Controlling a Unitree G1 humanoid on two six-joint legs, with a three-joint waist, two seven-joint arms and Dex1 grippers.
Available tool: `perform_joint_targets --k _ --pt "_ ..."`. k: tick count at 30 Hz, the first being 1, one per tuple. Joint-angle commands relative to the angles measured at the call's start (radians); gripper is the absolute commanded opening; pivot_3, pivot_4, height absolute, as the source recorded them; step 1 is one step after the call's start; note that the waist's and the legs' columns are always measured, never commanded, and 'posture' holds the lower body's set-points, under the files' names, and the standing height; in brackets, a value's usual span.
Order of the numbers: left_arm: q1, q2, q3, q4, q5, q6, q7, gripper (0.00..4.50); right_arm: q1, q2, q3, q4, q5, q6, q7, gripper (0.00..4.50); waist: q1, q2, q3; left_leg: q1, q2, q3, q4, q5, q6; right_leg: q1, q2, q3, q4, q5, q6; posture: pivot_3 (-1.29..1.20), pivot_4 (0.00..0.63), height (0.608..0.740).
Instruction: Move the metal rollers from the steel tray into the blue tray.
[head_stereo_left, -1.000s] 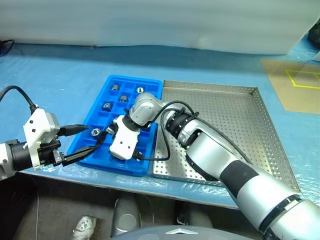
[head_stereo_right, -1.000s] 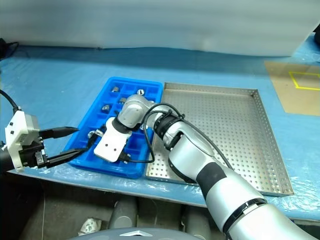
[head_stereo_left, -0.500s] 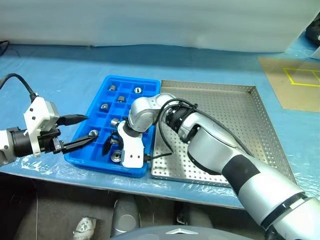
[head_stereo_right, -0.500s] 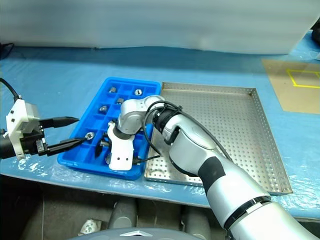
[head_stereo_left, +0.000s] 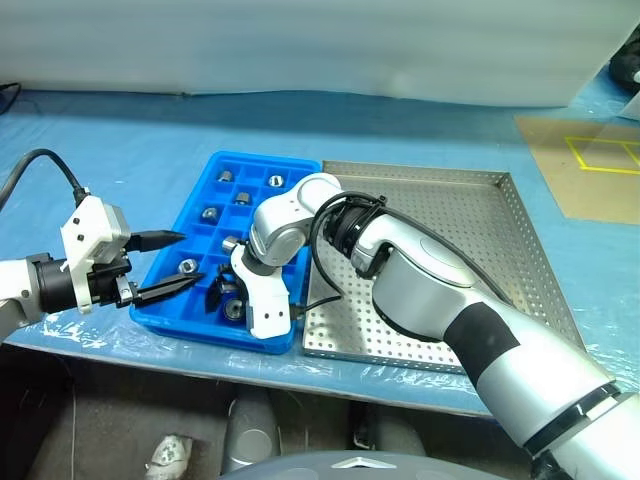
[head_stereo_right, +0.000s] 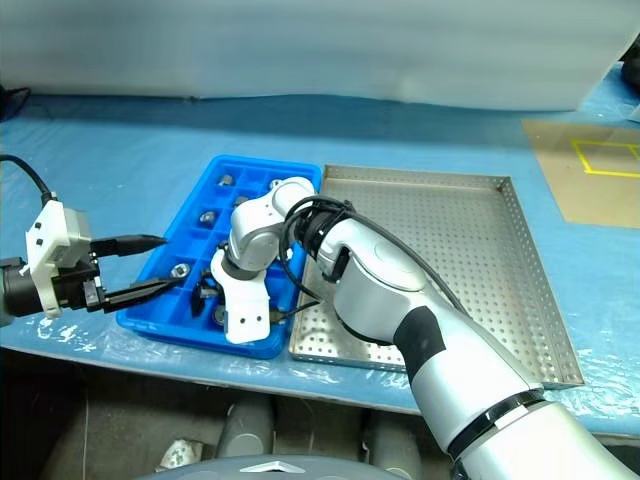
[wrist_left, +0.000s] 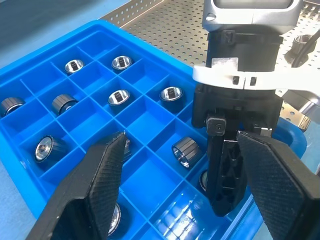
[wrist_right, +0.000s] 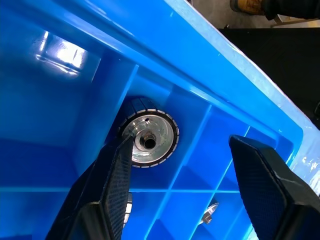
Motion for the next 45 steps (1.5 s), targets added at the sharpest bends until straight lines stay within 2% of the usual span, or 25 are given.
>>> perform_joint_targets --k 1,4,5,8,10,11,13,24,45 --pt "-0.002 0.002 0.013 -0.025 -0.001 -0.017 0.005 3.75 0.02 -0.003 0.07 0.0 -0.059 -0.023 0.001 3.13 0.0 0.0 0.0 0.0 0.0 0.0 0.0 0.0 0.0 0.0 0.0 0.0 0.0 0.0 0.0 0.47 0.15 0.74" --pt "-0.012 0.003 0.007 -0.017 -0.001 -0.019 0.005 3.75 0.032 -0.017 0.08 -0.006 -0.07 -0.038 -0.002 2.49 0.001 0.0 0.0 0.001 0.0 0.0 0.0 0.0 0.0 0.001 0.0 0.0 0.0 0.0 0.0 0.47 0.15 0.74" --pt "-0.014 0.003 0.005 -0.015 0.0 -0.02 0.004 3.75 0.033 -0.022 0.082 -0.006 -0.074 -0.038 -0.004 2.05 0.001 0.0 0.0 0.0 -0.001 0.0 0.0 0.0 0.0 0.001 0.0 0.0 0.0 0.0 0.0 0.46 0.15 0.74" --pt "-0.02 0.003 0.0 -0.011 0.0 -0.022 0.003 3.75 0.033 -0.027 0.075 -0.011 -0.074 -0.036 -0.018 1.14 0.0 0.0 0.0 0.0 -0.001 0.0 0.001 0.0 0.0 0.001 0.0 0.0 -0.001 0.0 0.0 0.46 0.15 0.74" --pt "-0.029 0.005 -0.008 -0.004 0.002 -0.025 0.002 3.75 0.028 -0.028 0.07 -0.001 -0.06 -0.047 0.003 1.14 -0.001 0.0 0.0 -0.001 -0.001 0.0 0.001 0.0 0.0 0.0 0.0 0.0 -0.001 0.0 0.0 0.45 0.15 0.74" --pt "-0.033 0.006 -0.013 0.0 0.003 -0.028 0.001 3.75 0.026 -0.029 0.067 -0.001 -0.056 -0.05 0.006 0.61 -0.001 0.0 0.0 -0.001 -0.001 0.0 0.001 0.0 0.0 0.0 0.0 0.0 -0.001 0.0 0.0 0.45 0.15 0.74" --pt "-0.05 0.009 -0.025 0.011 0.006 -0.031 -0.002 3.75 0.029 -0.033 0.062 -0.01 -0.055 -0.049 -0.006 0.11 -0.003 0.0 0.0 -0.001 -0.001 0.0 0.001 0.0 0.0 0.0 0.0 0.0 -0.001 0.0 0.001 0.44 0.15 0.74" --pt "-0.098 0.02 -0.063 0.052 0.021 -0.046 -0.023 3.75 0.027 -0.035 0.044 -0.004 -0.031 -0.04 0.012 0.08 -0.007 -0.001 0.0 -0.001 -0.001 0.0 0.001 0.0 0.0 0.0 0.0 0.0 0.0 0.0 0.001 0.41 0.15 0.74" --pt "-0.208 0.004 -0.18 0.119 0.041 -0.075 -0.043 3.75 -0.055 -0.063 -0.072 -0.057 0.273 -0.075 0.257 0.08 -0.032 -0.001 0.0 -0.004 0.0 -0.001 0.004 0.0 0.0 -0.001 0.0 -0.001 0.001 0.0 0.0 0.35 0.15 0.74"
